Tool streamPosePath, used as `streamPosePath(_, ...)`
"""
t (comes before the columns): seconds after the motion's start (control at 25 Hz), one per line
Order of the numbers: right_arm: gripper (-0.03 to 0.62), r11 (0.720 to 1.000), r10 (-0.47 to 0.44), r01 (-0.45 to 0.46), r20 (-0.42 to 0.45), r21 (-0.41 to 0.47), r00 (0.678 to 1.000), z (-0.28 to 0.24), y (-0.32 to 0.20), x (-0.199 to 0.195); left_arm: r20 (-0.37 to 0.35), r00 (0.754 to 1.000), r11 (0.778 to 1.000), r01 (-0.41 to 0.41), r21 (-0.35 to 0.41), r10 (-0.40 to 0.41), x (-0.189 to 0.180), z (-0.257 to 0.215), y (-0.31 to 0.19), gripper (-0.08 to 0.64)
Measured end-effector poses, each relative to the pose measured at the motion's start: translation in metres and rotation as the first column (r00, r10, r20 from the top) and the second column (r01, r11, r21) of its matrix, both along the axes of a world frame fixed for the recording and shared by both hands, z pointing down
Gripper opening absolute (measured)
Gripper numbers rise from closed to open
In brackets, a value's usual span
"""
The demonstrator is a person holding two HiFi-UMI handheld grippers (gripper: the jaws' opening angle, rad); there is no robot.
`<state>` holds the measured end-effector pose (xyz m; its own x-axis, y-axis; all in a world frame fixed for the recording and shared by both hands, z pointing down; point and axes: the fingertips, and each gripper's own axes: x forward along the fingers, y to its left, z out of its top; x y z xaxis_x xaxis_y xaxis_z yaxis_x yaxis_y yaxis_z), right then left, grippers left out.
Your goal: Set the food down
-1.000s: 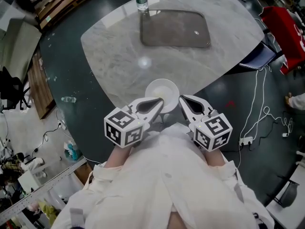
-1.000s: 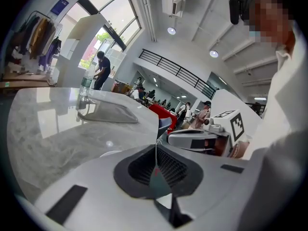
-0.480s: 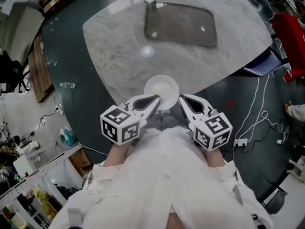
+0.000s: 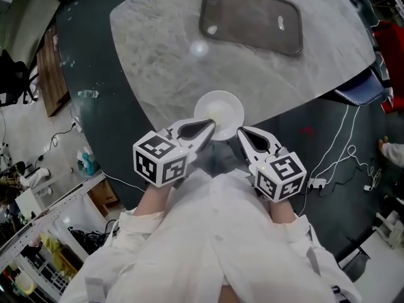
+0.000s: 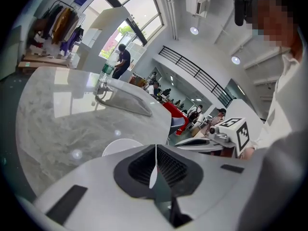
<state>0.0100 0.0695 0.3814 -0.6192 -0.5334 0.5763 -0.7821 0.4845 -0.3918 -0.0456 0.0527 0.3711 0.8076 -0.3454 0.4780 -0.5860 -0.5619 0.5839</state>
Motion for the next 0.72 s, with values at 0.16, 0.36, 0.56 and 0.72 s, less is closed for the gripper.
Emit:
streamPosePath(0.16, 0.002, 0.998, -0.025, 0.025, -0.004, -0.053, 1.0, 0.017, 0.004, -0.007, -0.016, 1.0, 0.999, 0.011, -0.047, -0.012, 0.0, 0.015, 0.007, 0.023)
streamPosePath(0.36, 0.003, 0.993, -0.06, 0.059, -0.007, -0.107, 0.998, 0.035, 0.007, -0.015, -0.02, 1.0, 0.993, 0.002, -0.115, -0.004, 0.002, 0.037, 0.019, 0.023)
streamPosePath(0.56, 0.003, 0.985, -0.075, 0.075, 0.004, -0.157, 0.997, 0.051, 0.008, -0.014, 0.044, 0.999, 0.99, 0.019, -0.141, -0.013, -0.005, 0.058, 0.014, 0.023)
streamPosePath(0.72, 0.003, 0.981, -0.072, 0.07, -0.004, -0.179, 0.997, 0.062, 0.008, -0.01, 0.072, 0.997, 0.986, 0.042, -0.162, -0.031, -0.014, 0.071, 0.011, 0.023)
